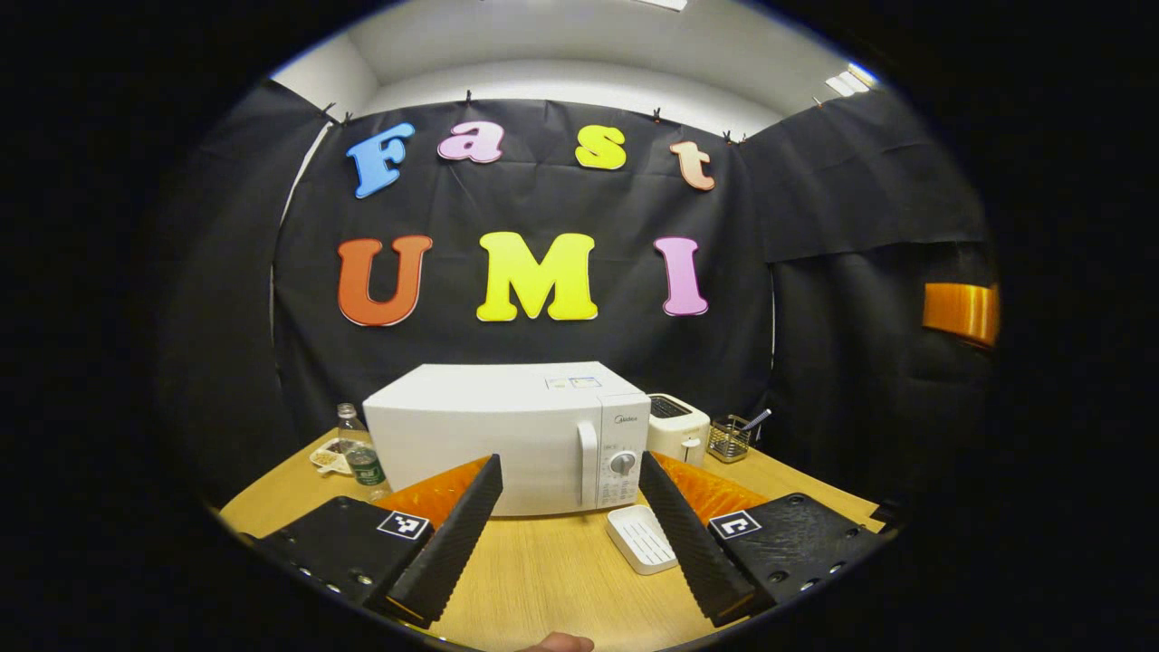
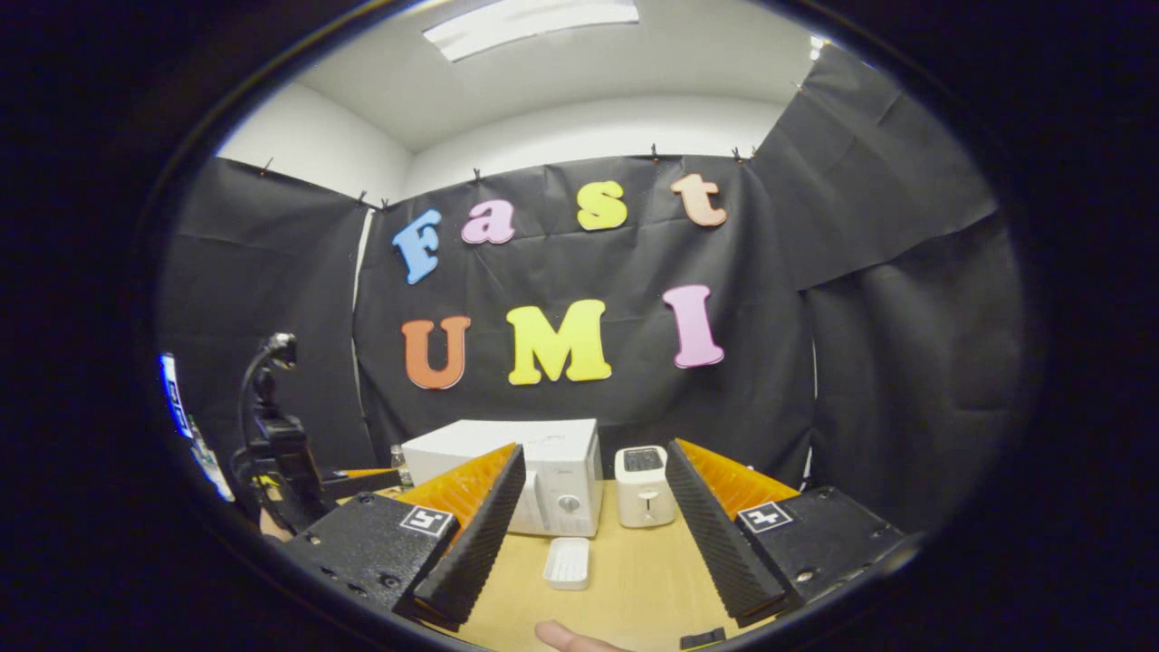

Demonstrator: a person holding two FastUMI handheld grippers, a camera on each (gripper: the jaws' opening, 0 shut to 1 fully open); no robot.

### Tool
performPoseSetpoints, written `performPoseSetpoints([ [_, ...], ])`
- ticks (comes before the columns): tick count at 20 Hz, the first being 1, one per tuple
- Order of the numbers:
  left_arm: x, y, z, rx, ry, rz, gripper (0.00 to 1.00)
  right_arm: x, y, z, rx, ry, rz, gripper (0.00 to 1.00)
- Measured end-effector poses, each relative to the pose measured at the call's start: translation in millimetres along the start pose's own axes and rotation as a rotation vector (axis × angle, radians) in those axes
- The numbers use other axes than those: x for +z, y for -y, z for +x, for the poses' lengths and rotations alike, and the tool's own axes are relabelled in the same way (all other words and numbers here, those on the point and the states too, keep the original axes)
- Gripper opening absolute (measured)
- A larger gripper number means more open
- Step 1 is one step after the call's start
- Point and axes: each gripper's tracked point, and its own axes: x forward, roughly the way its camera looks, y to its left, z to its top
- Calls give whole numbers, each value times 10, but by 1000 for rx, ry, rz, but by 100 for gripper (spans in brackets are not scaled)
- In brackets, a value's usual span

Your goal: Open the microwave oven with the left hand, put the food in, and close the microwave oven.

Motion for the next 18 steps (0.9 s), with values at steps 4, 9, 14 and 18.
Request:
performPoseSetpoints([
  [4,376,-117,-539,86,29,42,96,23,29,-184,-22,0,14,99],
  [9,746,-270,-1079,113,123,29,88,89,37,-384,-22,15,2,99],
  [14,655,-377,-1439,137,135,-69,96,49,-47,-480,4,1,12,87],
  [18,629,-467,-1558,157,139,-30,93,82,-108,-599,11,24,-27,87],
])
